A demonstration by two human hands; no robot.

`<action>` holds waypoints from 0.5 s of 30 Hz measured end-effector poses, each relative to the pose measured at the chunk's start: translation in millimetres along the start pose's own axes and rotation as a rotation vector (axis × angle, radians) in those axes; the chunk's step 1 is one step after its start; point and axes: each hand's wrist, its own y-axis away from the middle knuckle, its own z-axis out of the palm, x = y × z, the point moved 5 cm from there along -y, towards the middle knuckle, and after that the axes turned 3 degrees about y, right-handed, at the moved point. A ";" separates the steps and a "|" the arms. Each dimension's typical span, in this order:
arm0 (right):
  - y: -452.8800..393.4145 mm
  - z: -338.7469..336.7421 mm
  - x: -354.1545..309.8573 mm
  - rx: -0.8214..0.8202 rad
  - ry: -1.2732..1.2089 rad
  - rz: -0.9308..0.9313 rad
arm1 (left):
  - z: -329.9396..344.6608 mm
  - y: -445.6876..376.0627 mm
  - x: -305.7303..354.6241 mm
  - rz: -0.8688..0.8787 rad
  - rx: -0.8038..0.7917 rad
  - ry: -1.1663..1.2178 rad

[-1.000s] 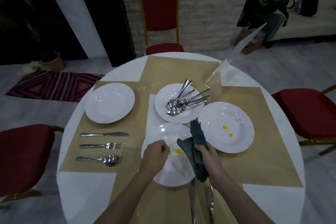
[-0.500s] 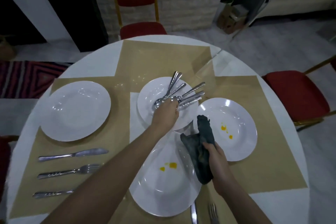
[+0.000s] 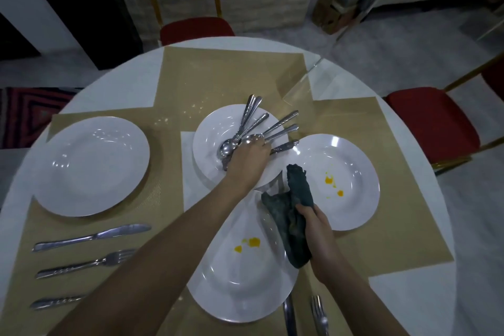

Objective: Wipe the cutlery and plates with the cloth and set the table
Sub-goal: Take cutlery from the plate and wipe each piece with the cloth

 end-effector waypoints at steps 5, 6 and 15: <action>5.5 -3.7 -0.3 -0.008 -0.012 0.014 | -24.1 5.1 2.0 -0.034 0.032 0.034; 6.8 -4.8 -0.8 -0.007 -0.019 0.013 | -33.5 6.2 2.9 -0.041 0.046 0.043; 39.5 -14.3 11.1 -0.053 -0.165 0.034 | -101.2 107.3 7.0 -0.491 0.468 0.701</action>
